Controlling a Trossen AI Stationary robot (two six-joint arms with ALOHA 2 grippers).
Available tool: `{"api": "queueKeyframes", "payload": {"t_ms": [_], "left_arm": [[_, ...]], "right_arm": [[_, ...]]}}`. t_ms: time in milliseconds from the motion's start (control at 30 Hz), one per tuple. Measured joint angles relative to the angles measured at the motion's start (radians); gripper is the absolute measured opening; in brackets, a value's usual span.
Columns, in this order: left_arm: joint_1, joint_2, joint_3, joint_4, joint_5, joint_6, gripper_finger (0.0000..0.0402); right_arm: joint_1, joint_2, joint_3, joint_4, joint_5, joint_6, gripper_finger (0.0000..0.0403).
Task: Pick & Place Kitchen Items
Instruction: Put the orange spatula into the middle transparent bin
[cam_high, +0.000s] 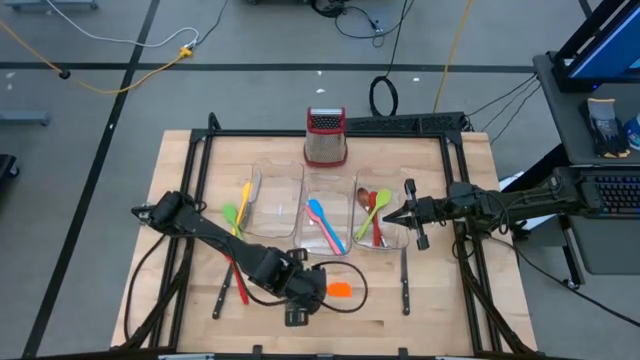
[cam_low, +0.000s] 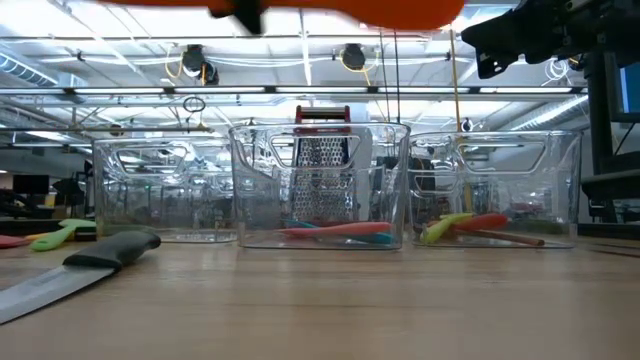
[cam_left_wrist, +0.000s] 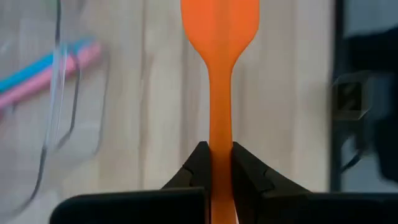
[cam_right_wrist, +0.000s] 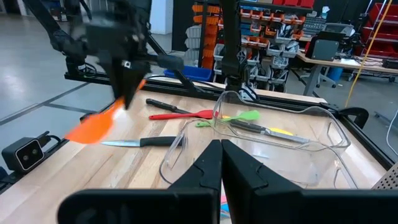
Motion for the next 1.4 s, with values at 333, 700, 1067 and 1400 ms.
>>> {"api": "queueKeyframes", "payload": {"t_ms": [333, 700, 1067, 1400], "left_arm": [[0.084, 0.0, 0.065, 0.086, -0.013, -0.075, 0.002], [0.262, -0.025, 0.066, -0.003, -0.07, -0.288, 0.002], [0.446, -0.097, 0.065, -0.141, 0.056, -0.564, 0.002], [0.57, -0.086, 0.043, -0.121, 0.197, -0.837, 0.002]], "right_arm": [[0.0, 0.0, 0.0, 0.0, 0.0, 0.0, 0.0], [0.001, 0.0, 0.0, 0.0, 0.0, 0.0, 0.0], [0.001, 0.0, 0.0, -0.019, 0.0, 0.027, 0.0], [0.001, 0.0, 0.0, -0.035, 0.0, 0.034, 0.0]]}}
